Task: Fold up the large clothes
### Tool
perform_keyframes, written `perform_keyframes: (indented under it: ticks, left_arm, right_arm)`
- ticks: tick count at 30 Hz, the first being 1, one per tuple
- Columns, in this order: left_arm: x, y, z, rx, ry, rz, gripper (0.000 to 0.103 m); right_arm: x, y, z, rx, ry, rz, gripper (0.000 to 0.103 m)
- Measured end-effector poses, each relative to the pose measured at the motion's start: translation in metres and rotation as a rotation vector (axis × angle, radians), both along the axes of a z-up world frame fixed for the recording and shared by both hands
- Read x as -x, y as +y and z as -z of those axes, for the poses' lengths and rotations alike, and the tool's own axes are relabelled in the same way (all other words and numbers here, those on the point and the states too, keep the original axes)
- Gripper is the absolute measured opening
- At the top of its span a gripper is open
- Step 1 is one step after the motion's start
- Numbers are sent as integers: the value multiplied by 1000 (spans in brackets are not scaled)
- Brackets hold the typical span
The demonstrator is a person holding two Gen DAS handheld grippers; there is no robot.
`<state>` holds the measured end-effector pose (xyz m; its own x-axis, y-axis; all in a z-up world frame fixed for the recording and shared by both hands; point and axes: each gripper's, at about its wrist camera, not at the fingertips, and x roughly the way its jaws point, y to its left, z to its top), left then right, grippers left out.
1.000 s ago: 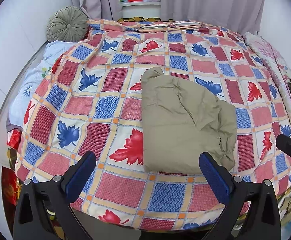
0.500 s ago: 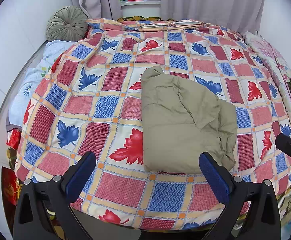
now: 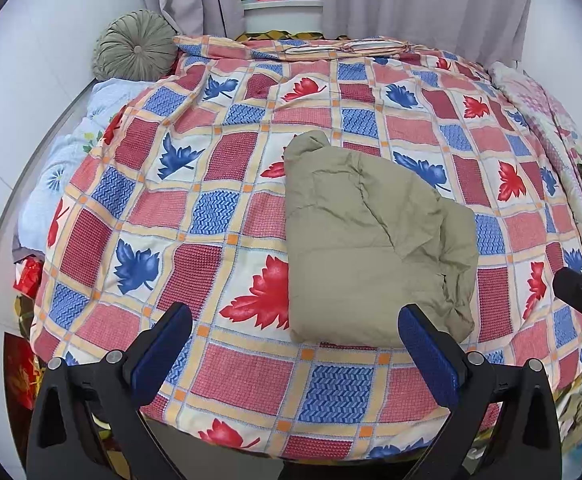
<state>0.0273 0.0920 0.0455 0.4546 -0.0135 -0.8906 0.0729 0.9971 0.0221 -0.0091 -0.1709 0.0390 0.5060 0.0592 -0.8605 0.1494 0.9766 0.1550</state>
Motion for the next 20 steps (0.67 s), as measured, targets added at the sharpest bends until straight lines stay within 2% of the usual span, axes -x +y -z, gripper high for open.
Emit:
perform_keyframes:
  ticks: [20]
  left_arm:
    - [0, 6, 4, 4, 1, 4, 103]
  right_arm:
    - [-1, 3, -1, -1, 5, 5, 103]
